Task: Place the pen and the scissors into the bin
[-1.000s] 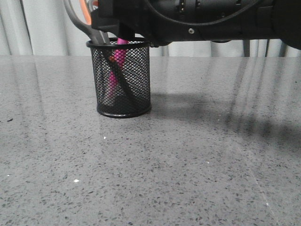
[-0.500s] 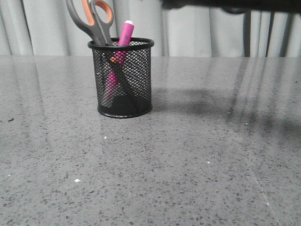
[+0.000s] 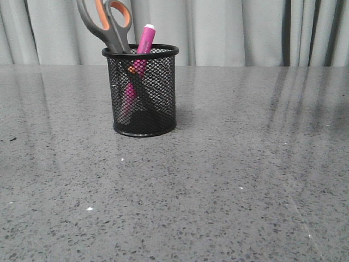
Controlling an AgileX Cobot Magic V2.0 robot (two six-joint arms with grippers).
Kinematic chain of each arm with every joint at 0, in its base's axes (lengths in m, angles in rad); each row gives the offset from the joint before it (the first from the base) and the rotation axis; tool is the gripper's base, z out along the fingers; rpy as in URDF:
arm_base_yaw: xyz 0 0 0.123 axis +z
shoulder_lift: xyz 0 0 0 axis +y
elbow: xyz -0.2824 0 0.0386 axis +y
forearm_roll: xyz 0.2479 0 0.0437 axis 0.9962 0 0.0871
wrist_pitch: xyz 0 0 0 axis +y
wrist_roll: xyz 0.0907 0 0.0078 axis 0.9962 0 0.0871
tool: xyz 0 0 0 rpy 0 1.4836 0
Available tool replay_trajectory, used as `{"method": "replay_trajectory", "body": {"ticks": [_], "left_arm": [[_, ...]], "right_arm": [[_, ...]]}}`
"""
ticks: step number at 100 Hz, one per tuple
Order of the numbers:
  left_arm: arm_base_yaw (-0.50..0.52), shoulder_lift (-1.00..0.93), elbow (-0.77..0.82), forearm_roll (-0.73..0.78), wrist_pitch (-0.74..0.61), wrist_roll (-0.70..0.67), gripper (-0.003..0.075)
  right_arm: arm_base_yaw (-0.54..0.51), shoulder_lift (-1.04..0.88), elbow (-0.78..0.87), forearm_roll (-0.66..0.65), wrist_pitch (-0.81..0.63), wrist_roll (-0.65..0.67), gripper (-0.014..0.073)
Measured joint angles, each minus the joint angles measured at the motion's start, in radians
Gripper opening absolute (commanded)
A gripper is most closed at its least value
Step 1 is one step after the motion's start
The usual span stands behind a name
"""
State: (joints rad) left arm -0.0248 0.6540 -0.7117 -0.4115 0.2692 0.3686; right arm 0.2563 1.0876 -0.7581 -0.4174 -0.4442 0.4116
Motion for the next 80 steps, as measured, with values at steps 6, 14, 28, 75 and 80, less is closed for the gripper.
{"method": "replay_trajectory", "body": {"ticks": [6, 14, 28, 75, 80], "left_arm": [[0.000, -0.008, 0.013, 0.000, -0.030, 0.000, -0.0022], [0.000, -0.041, 0.055, 0.000, -0.085, 0.000, -0.0022], [0.000, -0.143, 0.152, -0.002, -0.148, 0.000, -0.0022], [0.000, -0.542, 0.399, -0.024, -0.124, 0.000, -0.0022], [0.000, -0.551, 0.405, -0.024, -0.122, 0.000, -0.0022]], "right_arm": [[-0.024, -0.056, 0.049, 0.000, -0.009, 0.000, -0.0076], [-0.061, -0.142, 0.130, 0.000, -0.044, 0.000, -0.0075], [-0.140, -0.293, 0.314, 0.000, -0.112, -0.002, -0.0076], [-0.240, -0.727, 0.767, 0.158, -0.142, -0.002, -0.0075], [-0.240, -0.737, 0.767, 0.162, -0.139, -0.002, -0.0075]]}}
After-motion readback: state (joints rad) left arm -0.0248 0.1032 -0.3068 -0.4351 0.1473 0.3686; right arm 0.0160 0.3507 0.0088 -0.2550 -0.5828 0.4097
